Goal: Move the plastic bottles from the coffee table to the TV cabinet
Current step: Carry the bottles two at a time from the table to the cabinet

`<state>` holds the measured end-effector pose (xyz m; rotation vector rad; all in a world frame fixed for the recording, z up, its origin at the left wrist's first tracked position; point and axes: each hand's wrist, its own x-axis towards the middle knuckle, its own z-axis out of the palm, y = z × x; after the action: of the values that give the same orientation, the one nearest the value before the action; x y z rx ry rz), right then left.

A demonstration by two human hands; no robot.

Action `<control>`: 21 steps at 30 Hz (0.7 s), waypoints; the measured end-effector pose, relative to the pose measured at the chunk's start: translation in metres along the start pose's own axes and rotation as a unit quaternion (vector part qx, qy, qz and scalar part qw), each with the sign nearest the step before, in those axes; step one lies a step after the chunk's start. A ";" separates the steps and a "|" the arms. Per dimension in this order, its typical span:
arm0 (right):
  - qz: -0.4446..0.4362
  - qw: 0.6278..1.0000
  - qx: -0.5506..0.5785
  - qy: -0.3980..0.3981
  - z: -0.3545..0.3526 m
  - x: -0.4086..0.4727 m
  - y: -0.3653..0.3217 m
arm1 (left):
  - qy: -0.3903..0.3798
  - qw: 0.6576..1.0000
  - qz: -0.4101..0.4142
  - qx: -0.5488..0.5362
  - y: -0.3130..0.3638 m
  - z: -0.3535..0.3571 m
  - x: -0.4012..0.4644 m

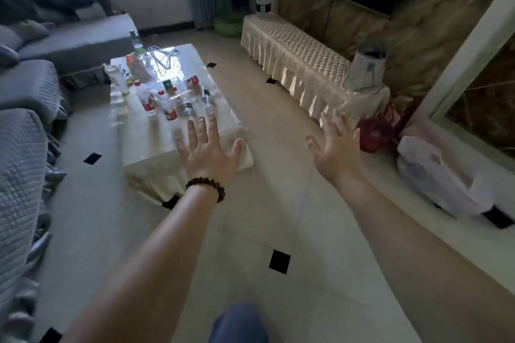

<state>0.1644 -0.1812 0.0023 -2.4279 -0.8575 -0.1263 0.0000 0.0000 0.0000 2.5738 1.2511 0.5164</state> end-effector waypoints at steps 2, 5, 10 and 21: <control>0.008 1.000 -0.012 0.003 0.003 0.005 0.011 | -0.012 1.000 -0.002 0.013 0.005 0.012 0.003; 0.021 1.000 -0.010 -0.008 0.015 0.017 0.029 | -0.026 0.999 -0.002 0.018 0.008 0.035 0.013; 0.033 0.999 -0.016 -0.012 0.039 0.060 0.058 | -0.038 0.999 -0.015 0.016 0.019 0.076 0.057; 0.044 0.995 -0.035 -0.076 0.118 0.267 0.094 | -0.061 0.995 -0.074 -0.018 0.054 0.163 0.254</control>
<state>0.4219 -0.0313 -0.0708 -2.5626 -0.8230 0.0641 0.2500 0.1598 -0.0757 2.4193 1.3648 0.3432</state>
